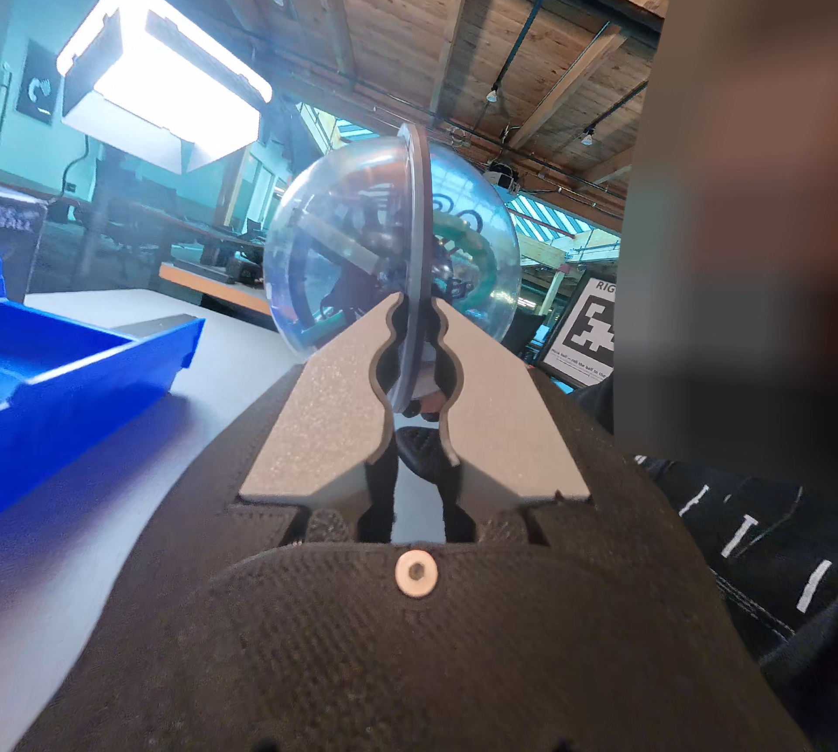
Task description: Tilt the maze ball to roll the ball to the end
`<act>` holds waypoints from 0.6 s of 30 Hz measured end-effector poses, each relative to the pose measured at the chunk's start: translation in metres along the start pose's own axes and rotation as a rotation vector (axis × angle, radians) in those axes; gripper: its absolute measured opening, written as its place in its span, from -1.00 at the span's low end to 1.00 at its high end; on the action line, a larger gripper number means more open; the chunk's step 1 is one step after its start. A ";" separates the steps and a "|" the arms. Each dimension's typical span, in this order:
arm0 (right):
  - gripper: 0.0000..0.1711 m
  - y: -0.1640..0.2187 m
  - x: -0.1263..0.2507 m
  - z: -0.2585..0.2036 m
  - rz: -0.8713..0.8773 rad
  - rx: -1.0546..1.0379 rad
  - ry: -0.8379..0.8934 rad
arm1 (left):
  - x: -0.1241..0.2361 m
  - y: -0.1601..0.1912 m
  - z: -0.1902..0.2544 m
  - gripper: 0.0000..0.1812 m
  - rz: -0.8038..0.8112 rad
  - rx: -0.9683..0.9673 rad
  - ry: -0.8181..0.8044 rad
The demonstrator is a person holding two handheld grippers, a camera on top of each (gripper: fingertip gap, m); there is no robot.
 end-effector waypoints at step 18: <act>-1.00 0.066 0.062 -0.004 -0.115 -0.202 0.178 | 0.019 0.070 0.001 -0.93 -0.198 0.285 -0.005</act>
Point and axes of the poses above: each gripper's, where its closed fingertips meet, x back along the fingers, y out of its underside, z = x × y across the jaws, the point moved 10 cm from there along x, back along the fingers, and after that the axes turned 11 degrees about -x, right-handed, at the moved point
